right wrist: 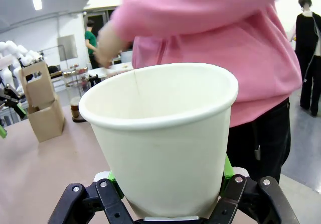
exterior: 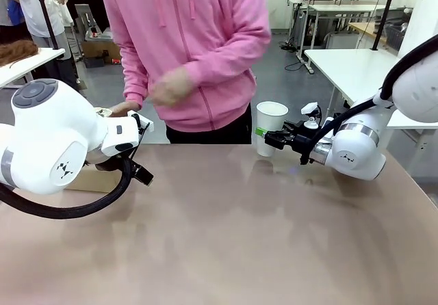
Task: Pour a drink into a cup and package it in a carrier.
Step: When a person places the Paper Cup Lid on the 600 ml Paper Cup , lift the 600 ml Paper Cup.
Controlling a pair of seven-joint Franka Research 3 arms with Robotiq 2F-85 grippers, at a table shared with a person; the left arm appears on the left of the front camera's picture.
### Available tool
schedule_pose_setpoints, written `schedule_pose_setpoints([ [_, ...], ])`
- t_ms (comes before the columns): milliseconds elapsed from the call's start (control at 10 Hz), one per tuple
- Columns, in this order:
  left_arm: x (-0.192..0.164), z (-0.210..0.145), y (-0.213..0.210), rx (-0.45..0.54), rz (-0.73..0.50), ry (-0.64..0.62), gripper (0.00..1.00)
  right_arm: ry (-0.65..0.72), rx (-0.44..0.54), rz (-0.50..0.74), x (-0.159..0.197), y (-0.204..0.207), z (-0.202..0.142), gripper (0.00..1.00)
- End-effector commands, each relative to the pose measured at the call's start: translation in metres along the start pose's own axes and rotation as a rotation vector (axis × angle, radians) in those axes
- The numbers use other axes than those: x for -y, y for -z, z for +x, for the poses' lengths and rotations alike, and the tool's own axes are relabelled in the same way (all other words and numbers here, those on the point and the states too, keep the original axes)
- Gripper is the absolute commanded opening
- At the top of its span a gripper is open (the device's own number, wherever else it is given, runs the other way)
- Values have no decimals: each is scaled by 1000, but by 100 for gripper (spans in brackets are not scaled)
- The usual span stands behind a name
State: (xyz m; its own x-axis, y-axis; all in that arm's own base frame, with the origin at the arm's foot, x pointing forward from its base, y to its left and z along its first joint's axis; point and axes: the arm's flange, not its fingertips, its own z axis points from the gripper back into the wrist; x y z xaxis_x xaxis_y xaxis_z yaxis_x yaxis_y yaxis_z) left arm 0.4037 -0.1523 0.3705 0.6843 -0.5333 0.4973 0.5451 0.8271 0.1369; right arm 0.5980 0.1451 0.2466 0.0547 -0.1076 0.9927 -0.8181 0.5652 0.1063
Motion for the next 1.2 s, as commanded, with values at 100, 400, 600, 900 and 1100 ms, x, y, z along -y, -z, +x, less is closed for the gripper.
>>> schedule_pose_setpoints([
  [100,0,0,0,1,-2,-1,100,-3,-4,-3,-3,-1,4,80],
  [400,0,0,0,1,-2,-1,100,-3,-4,-3,-3,-1,4,80],
  [600,0,0,0,1,-2,-1,100,-3,-4,-3,-3,-1,4,80],
  [900,0,0,0,1,-2,-1,100,-3,-4,-3,-3,-1,4,80],
  [1100,0,0,0,1,-2,-1,100,-3,-4,-3,-3,-1,4,80],
])
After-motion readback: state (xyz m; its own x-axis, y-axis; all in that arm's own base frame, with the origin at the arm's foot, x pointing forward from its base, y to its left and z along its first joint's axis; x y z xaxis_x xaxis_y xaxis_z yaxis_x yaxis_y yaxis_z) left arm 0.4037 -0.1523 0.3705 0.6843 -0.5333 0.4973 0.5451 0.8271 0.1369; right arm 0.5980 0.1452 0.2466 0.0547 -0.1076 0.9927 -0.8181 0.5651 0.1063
